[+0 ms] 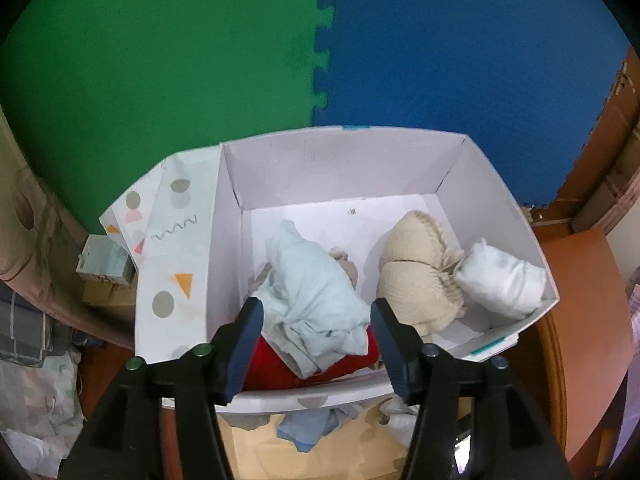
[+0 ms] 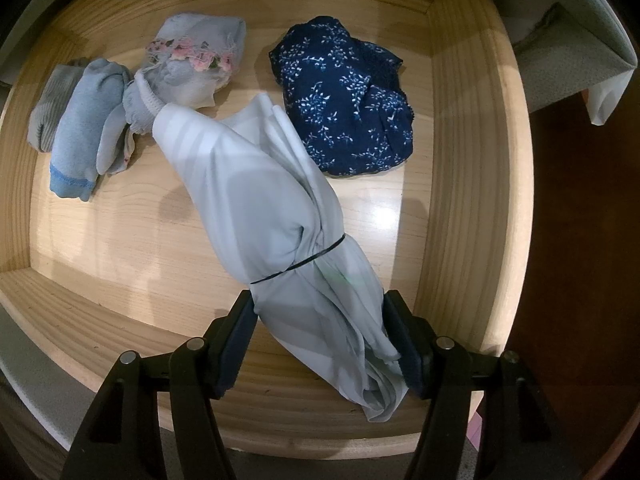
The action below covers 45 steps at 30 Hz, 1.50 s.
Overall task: Take underwear out of drawer
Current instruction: 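Move the open left tool back over the drawer, then lift the pale blue tied garment with the right tool out of the drawer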
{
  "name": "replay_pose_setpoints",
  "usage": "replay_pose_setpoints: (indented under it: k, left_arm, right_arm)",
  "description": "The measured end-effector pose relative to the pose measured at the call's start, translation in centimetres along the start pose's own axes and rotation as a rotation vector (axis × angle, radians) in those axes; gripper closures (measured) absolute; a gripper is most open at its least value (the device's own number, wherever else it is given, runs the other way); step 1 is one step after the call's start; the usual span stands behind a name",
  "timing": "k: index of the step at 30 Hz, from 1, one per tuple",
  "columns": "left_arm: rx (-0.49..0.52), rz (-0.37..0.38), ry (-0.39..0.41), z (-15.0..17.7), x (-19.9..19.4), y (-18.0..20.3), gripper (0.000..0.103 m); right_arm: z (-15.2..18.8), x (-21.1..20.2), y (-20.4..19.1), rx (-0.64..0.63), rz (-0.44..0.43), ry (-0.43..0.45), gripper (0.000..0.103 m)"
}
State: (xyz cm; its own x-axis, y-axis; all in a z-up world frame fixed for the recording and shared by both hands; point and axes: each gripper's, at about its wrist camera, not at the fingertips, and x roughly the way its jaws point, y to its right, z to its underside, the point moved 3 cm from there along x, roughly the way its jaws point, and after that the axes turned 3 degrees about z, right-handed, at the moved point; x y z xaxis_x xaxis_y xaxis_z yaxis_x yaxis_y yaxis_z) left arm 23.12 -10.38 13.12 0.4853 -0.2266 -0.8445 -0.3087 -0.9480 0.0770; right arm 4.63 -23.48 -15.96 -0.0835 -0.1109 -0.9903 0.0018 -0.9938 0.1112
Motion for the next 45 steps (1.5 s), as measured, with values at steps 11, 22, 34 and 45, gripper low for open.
replay_pose_setpoints:
  k: [11,22,34,45]
  left_arm:
    - [0.051,-0.035,0.030,3.2,-4.3,-1.7,0.045]
    - [0.002,-0.113,-0.056,12.2,-3.1,-6.9,0.045]
    - [-0.134,-0.136,-0.205,21.2,4.0,-9.1,0.045]
    - [-0.163,-0.119,-0.221,23.5,6.8,-8.5,0.045]
  right_arm:
    - [-0.1,0.0,0.0,0.001,0.002,-0.001,0.041]
    - [-0.2,-0.2,0.2,0.000,0.005,-0.003,0.040]
    - [-0.3,-0.2,0.1,0.002,0.008,-0.005,0.040]
    - [-0.4,-0.3,0.0,0.006,0.008,-0.004,0.040]
